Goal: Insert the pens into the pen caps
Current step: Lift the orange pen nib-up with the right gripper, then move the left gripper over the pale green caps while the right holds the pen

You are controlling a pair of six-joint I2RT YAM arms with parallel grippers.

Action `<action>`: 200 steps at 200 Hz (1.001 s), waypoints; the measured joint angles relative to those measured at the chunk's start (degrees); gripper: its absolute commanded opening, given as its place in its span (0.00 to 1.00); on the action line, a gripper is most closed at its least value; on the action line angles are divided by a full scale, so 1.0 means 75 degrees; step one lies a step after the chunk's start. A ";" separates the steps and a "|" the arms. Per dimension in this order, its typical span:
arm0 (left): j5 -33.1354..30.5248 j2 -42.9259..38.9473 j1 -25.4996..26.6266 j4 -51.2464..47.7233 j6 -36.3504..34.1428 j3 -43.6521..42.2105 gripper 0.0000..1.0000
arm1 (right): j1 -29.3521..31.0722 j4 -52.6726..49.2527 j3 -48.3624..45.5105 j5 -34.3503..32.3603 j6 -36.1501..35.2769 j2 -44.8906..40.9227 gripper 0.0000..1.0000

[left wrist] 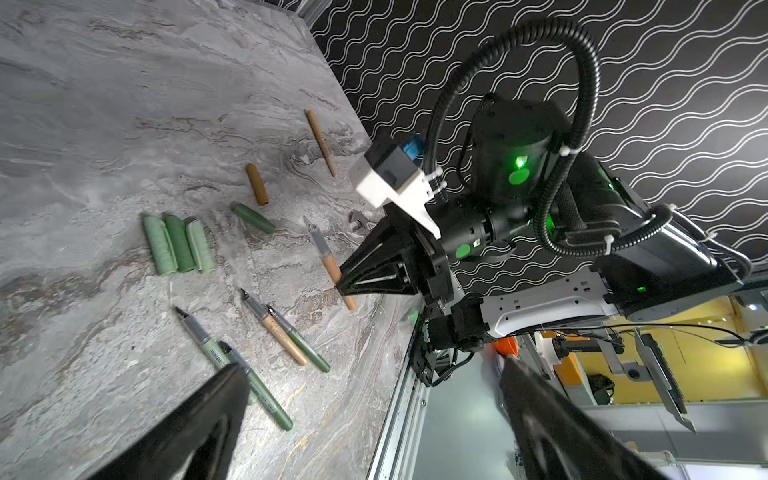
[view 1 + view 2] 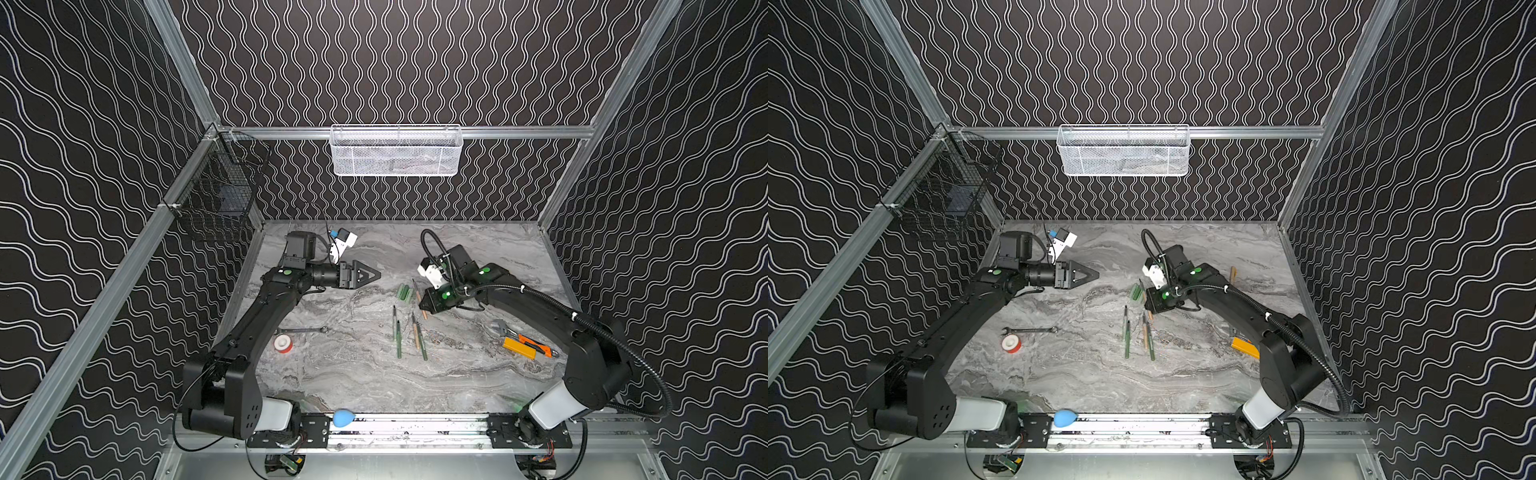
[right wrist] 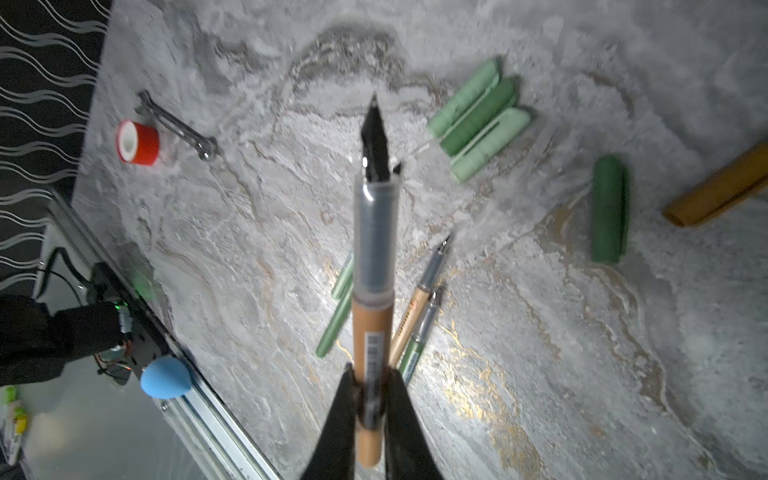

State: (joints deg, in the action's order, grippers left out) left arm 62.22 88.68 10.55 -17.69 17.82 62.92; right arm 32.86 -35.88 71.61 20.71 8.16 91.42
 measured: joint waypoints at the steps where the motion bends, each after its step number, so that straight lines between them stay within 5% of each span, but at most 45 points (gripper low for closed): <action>1: 0.0003 0.0009 0.0006 0.0000 -0.0003 0.0006 0.98 | -0.0006 0.0000 0.0009 0.0020 0.0000 -0.0006 0.12; 64: -0.0889 0.0469 0.0286 -0.0699 -0.0527 0.0650 0.93 | -0.1204 -0.0163 -0.0076 0.0227 0.0265 -0.0458 0.12; 165: -0.3369 0.2168 0.1687 -0.1789 -0.1201 0.2055 0.45 | -0.1833 -0.0784 -0.1032 -0.0309 0.0446 -0.1466 0.12; 200: -0.3969 0.2862 0.2116 -0.1807 -0.1128 0.2495 0.38 | -0.1833 -0.0836 -0.1434 -0.0388 0.0443 -0.1868 0.12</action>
State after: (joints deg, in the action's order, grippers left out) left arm 32.45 110.15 26.41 -31.24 9.37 81.62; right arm 19.11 -42.15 60.86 17.80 11.49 77.41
